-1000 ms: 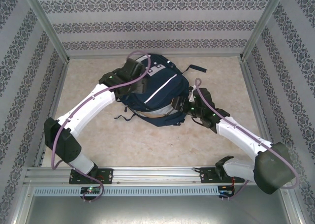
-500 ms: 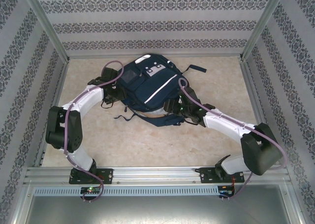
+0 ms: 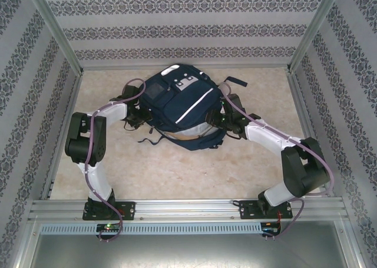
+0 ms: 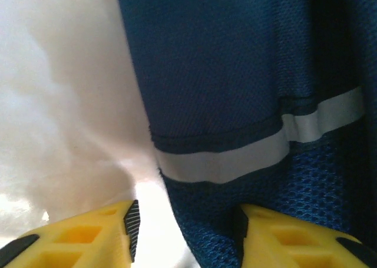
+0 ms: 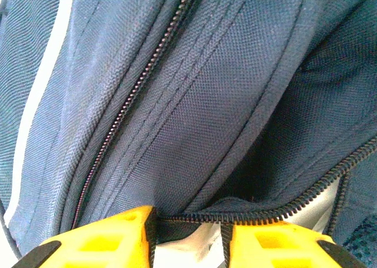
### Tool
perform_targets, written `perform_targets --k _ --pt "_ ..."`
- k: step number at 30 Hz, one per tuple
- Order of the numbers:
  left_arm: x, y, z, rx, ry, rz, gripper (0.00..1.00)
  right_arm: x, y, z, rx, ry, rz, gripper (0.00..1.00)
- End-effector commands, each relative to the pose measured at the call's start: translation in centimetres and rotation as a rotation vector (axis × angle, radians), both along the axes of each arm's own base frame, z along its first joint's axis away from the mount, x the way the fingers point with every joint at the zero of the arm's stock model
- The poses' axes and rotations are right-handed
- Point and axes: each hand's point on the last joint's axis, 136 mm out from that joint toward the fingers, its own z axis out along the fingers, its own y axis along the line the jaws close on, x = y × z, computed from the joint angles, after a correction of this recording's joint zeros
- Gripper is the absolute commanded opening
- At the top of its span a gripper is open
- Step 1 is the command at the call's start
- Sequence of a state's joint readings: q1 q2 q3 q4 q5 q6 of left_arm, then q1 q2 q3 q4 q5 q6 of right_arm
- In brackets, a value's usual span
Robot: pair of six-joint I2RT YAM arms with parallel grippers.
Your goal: Pack books, pencil case, and school supplies into a backpack
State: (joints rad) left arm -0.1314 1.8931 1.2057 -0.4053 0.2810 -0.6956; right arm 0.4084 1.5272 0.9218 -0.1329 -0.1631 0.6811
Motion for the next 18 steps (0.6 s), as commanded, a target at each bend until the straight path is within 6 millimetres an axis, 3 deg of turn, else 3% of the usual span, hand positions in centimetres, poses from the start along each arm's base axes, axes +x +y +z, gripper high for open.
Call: perform_targets --k 1,5,11,18 --pt "2.5 -0.1 0.6 -0.040 -0.061 0.049 0.35 1.6 -1.1 0.6 -0.044 -0.031 -0.004 0.34" --pt "2.6 -0.8 0.8 -0.075 -0.072 0.047 0.00 2.7 -1.9 1.3 -0.053 -0.046 -0.005 0.33" --pt "1.0 -2.1 2.5 -0.138 -0.121 0.066 0.00 4.0 -3.7 2.2 -0.087 -0.061 -0.014 0.33" --pt "-2.3 -5.5 4.7 -0.162 -0.157 0.042 0.00 4.1 -5.2 4.8 -0.136 -0.101 -0.011 0.34"
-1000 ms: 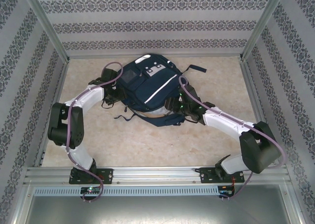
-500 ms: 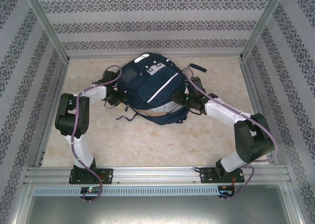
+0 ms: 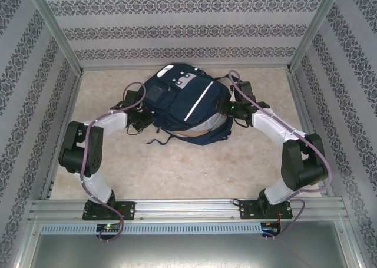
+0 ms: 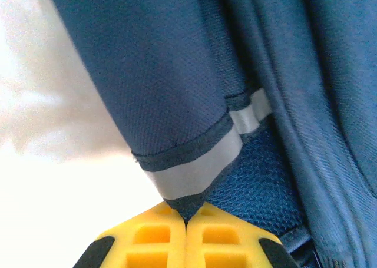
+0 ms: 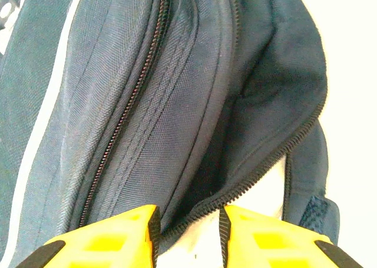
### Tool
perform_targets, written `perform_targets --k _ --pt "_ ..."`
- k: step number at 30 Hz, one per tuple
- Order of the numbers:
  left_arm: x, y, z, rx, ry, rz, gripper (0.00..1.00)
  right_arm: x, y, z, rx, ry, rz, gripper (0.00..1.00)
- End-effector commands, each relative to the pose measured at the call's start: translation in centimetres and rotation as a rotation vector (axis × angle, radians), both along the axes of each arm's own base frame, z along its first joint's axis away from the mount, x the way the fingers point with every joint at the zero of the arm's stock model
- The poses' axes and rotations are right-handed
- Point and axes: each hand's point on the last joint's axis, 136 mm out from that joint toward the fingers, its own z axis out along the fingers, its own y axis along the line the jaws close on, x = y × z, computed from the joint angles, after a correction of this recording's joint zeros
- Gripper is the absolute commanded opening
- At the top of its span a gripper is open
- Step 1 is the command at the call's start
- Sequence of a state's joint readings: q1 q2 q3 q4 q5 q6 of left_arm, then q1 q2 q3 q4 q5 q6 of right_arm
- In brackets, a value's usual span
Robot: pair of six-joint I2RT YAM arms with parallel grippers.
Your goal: Pack books, pencil case, and school supplies into a backpack
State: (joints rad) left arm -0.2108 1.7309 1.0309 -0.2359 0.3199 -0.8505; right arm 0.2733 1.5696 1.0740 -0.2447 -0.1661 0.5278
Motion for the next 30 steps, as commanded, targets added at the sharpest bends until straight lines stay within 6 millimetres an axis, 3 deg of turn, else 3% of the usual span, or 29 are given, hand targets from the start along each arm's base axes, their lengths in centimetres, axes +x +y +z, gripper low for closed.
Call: perform_targets --k 1,9,16,24,30 --pt "-0.8 -2.4 2.4 -0.046 -0.064 0.005 0.00 -0.2 -0.9 2.5 -0.055 -0.048 0.009 0.35" --pt "-3.6 -7.6 3.3 -0.077 -0.086 -0.043 0.00 -4.0 -0.2 4.3 -0.061 -0.080 0.015 0.39" --pt "-3.8 -8.5 2.4 -0.069 -0.068 -0.064 0.00 -8.5 4.2 4.2 -0.045 -0.106 0.121 0.47" --pt "-3.6 -8.7 2.7 -0.084 -0.075 -0.066 0.00 -13.1 11.1 0.8 -0.060 -0.106 0.282 0.47" --pt "-3.7 -8.9 2.8 -0.090 -0.071 -0.073 0.00 -14.2 15.1 -2.6 -0.160 -0.078 0.343 0.42"
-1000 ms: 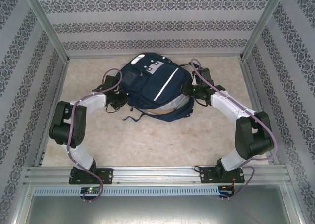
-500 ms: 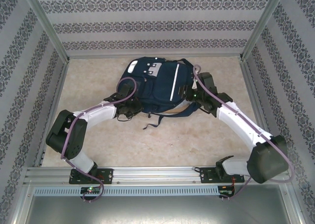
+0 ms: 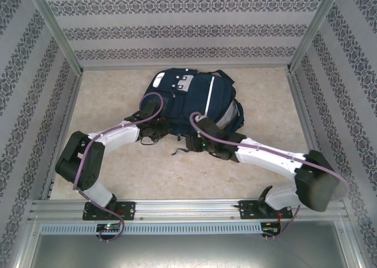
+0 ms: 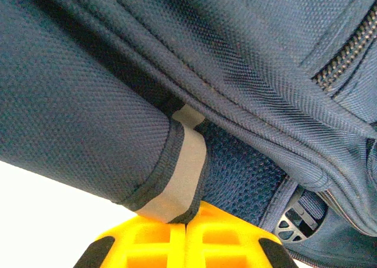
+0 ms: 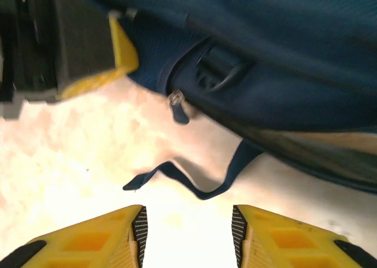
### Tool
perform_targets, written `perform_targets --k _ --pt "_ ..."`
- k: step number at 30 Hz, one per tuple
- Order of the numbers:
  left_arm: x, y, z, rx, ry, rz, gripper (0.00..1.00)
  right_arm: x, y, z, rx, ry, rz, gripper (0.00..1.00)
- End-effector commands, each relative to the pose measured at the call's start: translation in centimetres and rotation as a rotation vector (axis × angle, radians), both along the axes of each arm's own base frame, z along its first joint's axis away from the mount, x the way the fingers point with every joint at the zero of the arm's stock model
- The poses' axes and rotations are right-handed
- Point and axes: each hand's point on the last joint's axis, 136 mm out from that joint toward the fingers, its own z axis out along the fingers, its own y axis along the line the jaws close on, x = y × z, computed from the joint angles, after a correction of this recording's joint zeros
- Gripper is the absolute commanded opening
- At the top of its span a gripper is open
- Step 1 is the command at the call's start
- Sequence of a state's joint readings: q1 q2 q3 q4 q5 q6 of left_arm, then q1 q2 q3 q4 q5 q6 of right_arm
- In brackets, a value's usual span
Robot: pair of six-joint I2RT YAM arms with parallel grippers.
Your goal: Pack books, pencil case, and school supplies into a backpack
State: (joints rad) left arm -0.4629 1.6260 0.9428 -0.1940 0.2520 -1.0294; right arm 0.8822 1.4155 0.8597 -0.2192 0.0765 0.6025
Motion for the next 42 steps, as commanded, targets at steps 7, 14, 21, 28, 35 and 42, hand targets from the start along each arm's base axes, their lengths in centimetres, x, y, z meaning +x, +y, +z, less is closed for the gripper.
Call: perform_targets --k 7,14,21,28,35,42 --pt "1.3 -1.2 1.7 -0.059 -0.055 -0.004 0.00 2.4 3.8 -2.9 -0.107 -0.061 -0.041 0.38" --pt "1.6 -1.4 2.2 -0.064 -0.058 0.003 0.00 3.9 5.1 -4.9 -0.190 -0.078 -0.086 0.36" --pt "1.7 -1.6 2.1 -0.078 -0.047 0.009 0.00 5.0 5.0 -6.4 -0.233 -0.083 -0.142 0.37" --pt "1.6 -1.6 2.0 -0.081 -0.040 0.011 0.00 6.2 5.2 -7.2 -0.244 -0.091 -0.194 0.44" --pt "1.7 -1.5 2.0 -0.074 -0.039 0.013 0.00 6.2 3.7 -7.0 -0.257 -0.106 -0.222 0.28" --pt "1.8 -1.6 1.9 -0.070 -0.037 0.011 0.00 5.8 2.3 -5.8 -0.248 -0.128 -0.230 0.14"
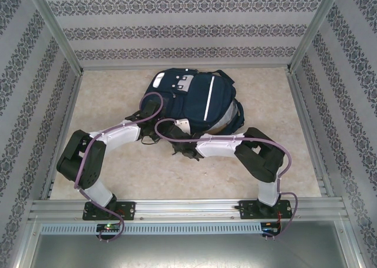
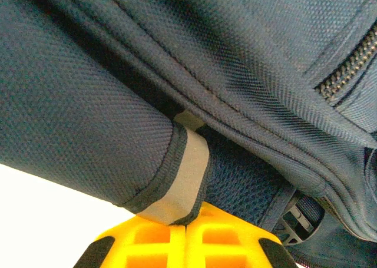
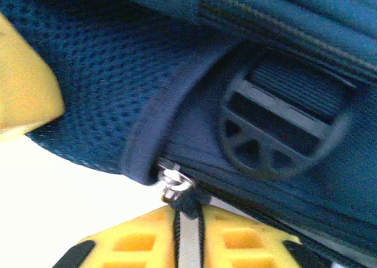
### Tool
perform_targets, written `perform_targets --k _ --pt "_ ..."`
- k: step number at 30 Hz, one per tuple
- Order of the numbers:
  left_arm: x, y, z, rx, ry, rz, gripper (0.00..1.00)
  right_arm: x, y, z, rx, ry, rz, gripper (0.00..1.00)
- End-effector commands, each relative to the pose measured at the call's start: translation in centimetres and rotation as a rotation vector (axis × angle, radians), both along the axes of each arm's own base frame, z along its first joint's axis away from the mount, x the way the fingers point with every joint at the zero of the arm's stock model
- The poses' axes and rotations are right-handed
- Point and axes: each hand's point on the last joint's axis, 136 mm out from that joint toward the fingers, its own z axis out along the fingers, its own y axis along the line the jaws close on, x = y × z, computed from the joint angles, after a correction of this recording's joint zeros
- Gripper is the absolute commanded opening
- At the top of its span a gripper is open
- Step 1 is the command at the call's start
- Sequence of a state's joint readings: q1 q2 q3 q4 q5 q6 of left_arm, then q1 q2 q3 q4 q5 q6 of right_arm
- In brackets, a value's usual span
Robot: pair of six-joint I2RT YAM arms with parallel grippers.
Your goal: Pack books, pencil case, and school supplies into a backpack
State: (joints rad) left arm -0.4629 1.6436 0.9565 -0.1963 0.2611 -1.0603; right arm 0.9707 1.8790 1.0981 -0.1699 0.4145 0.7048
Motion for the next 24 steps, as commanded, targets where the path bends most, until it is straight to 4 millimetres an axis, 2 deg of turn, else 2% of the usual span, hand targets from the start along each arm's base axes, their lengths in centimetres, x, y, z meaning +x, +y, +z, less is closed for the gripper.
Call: perform_targets --k 1,3,5,7,17,19,24 --pt "1.6 -1.3 2.1 -0.051 -0.060 -0.009 0.00 0.6 -1.4 1.6 -0.002 -0.050 -0.038 0.11" --pt "1.6 -1.3 2.0 -0.049 -0.059 -0.010 0.00 0.6 -1.7 1.6 -0.003 -0.049 -0.044 0.07" --pt "1.6 -1.3 2.0 -0.048 -0.058 -0.009 0.00 0.5 -1.8 1.6 -0.001 -0.043 -0.043 0.07" --pt "1.6 -1.2 2.1 -0.047 -0.061 -0.008 0.00 0.5 -1.7 1.9 0.004 -0.045 -0.040 0.00" --pt "1.8 -1.0 2.4 -0.026 -0.071 -0.021 0.00 0.0 -1.9 3.4 0.039 -0.050 -0.013 0.01" --pt "1.8 -0.6 2.7 0.007 -0.077 -0.028 0.01 0.0 -2.1 3.7 0.049 -0.049 -0.011 0.05" --pt "1.6 0.2 2.2 0.020 -0.053 -0.024 0.28 0.0 -2.7 4.3 0.065 -0.050 -0.021 0.09"
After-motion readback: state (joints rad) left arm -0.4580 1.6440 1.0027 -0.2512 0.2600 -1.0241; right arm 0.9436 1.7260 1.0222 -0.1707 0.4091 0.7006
